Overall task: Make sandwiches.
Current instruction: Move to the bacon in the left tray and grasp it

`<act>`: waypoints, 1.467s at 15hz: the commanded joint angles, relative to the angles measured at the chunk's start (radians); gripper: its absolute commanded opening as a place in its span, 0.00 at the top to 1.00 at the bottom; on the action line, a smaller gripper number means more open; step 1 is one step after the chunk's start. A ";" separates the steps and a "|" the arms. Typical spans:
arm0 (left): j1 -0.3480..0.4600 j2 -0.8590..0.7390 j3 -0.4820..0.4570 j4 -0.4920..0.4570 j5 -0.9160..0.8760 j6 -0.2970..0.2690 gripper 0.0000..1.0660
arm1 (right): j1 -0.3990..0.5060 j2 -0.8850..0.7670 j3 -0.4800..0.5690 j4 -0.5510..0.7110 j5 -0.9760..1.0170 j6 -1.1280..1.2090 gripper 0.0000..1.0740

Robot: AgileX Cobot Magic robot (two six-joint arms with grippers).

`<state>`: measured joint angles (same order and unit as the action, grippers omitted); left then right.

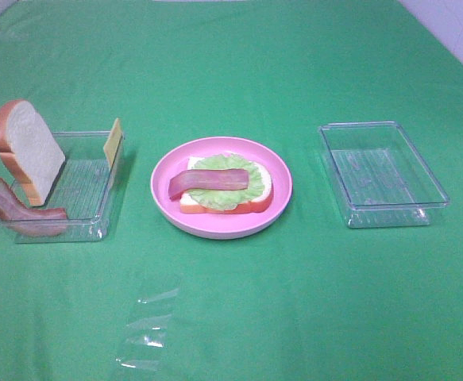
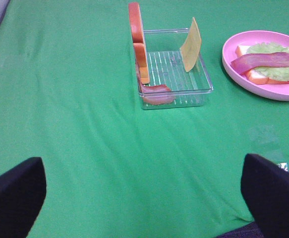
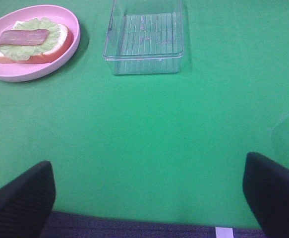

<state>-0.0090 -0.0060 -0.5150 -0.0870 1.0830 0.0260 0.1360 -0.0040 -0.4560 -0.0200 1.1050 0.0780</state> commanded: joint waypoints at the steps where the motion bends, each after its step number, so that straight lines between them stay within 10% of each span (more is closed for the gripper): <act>1: 0.001 -0.013 -0.001 -0.008 -0.005 -0.006 0.06 | -0.001 -0.021 0.003 0.009 -0.005 -0.024 0.09; 18: 0.001 -0.003 -0.001 0.003 -0.005 -0.008 0.06 | -0.083 -0.028 0.003 0.020 -0.005 -0.019 0.09; 22: 0.001 0.145 -0.060 0.044 0.096 -0.081 0.04 | -0.083 -0.027 0.003 0.020 -0.005 -0.020 0.09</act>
<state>-0.0090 0.1300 -0.5640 -0.0480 1.1610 -0.0400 0.0590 -0.0040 -0.4540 -0.0060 1.1060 0.0650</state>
